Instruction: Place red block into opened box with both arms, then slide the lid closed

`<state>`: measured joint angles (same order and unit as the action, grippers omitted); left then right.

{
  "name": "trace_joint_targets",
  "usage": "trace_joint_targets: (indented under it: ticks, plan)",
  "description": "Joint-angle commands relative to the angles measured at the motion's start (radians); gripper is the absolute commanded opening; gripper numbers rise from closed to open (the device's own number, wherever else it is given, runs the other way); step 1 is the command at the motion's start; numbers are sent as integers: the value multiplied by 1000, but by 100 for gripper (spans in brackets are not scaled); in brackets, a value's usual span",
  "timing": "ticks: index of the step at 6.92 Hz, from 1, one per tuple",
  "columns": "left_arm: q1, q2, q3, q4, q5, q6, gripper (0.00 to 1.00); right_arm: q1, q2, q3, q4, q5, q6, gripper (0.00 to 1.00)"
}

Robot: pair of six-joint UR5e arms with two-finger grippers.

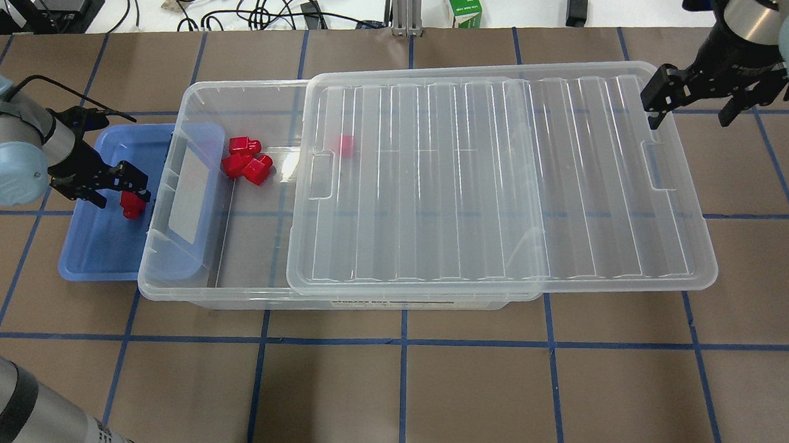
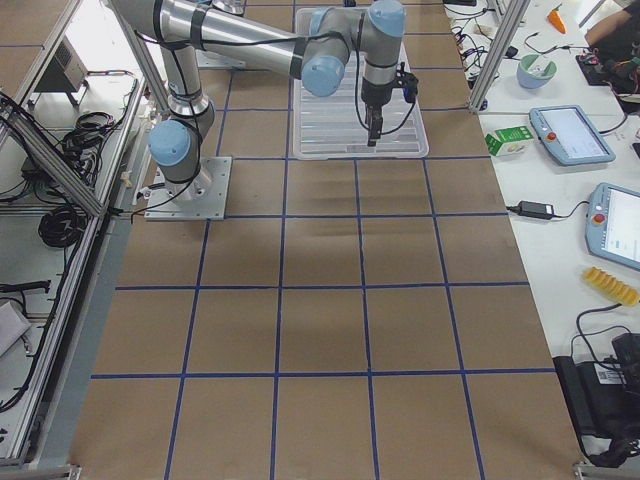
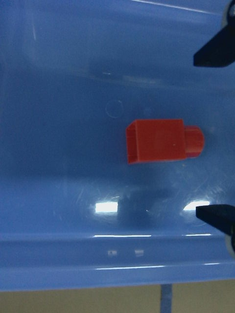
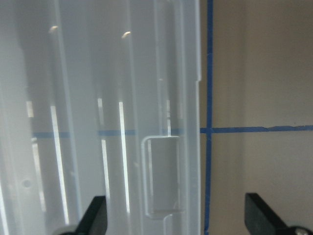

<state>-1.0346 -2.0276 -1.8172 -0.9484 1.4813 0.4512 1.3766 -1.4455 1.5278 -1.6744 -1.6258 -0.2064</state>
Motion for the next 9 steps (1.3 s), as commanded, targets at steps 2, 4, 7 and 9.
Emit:
trace_joint_targets:
  ticks: [2,4,7,9]
  plan:
    - [-4,-19,7,31,5,-3,30,217,-24,-116,136,32,293,100]
    - [-4,-10,9,31,-3,-5,0,219,-19,-123,139,66,306,100]
    - [-12,74,134,-167,7,1,0,219,-22,-121,136,66,292,100]
    - [-88,180,278,-452,14,-12,0,219,-26,-113,134,64,286,100]
